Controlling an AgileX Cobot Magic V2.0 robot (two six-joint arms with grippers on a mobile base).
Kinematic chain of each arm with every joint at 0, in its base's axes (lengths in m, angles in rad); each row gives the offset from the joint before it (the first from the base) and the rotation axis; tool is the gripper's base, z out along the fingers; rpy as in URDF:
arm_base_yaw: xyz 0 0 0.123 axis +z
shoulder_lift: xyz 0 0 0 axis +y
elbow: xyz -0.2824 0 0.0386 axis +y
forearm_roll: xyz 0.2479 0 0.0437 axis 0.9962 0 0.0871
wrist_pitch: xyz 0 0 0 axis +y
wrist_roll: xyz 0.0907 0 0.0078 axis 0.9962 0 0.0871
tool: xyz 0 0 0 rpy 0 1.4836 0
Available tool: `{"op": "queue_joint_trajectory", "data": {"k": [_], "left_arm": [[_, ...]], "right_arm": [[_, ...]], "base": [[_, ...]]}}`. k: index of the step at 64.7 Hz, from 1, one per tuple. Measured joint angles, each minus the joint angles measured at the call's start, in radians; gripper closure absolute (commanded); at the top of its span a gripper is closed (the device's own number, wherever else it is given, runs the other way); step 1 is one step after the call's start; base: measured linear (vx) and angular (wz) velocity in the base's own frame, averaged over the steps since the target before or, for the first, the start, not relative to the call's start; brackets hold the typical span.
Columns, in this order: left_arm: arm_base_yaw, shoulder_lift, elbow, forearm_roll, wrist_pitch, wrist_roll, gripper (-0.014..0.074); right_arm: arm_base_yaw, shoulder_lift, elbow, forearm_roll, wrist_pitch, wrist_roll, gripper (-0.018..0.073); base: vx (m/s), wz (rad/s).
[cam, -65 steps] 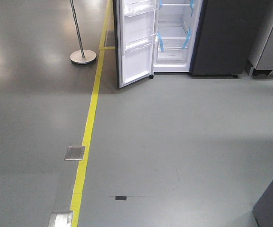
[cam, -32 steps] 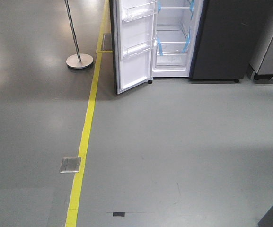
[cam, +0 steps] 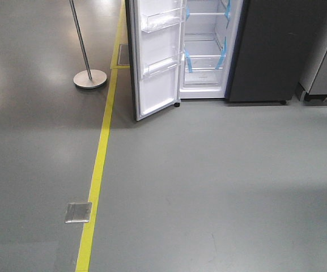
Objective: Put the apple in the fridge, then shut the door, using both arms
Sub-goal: 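Approach the open refrigerator shelves with the apple in the right gripper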
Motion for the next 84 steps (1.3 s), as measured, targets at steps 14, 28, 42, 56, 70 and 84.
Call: {"op": "queue_joint_trajectory", "data": {"k": [14,28,42,56,70,84], "left_arm": [[0.000,0.000,0.000,0.000,0.000,0.000,0.0603],[0.000,0.000,0.000,0.000,0.000,0.000,0.0603],[0.000,0.000,0.000,0.000,0.000,0.000,0.0603],[0.000,0.000,0.000,0.000,0.000,0.000,0.0603],[0.000,0.000,0.000,0.000,0.000,0.000,0.0603],[0.000,0.000,0.000,0.000,0.000,0.000,0.0603]], "right_arm": [[0.000,0.000,0.000,0.000,0.000,0.000,0.0500],[0.000,0.000,0.000,0.000,0.000,0.000,0.0500],[0.000,0.000,0.000,0.000,0.000,0.000,0.0500],[0.000,0.000,0.000,0.000,0.000,0.000,0.0500],[0.000,0.000,0.000,0.000,0.000,0.000,0.0500],[0.000,0.000,0.000,0.000,0.000,0.000,0.0500]], "base": [[0.16,0.01],[0.15,0.04],[0.15,0.03],[0.16,0.02],[0.17,0.01],[0.16,0.01]]}}
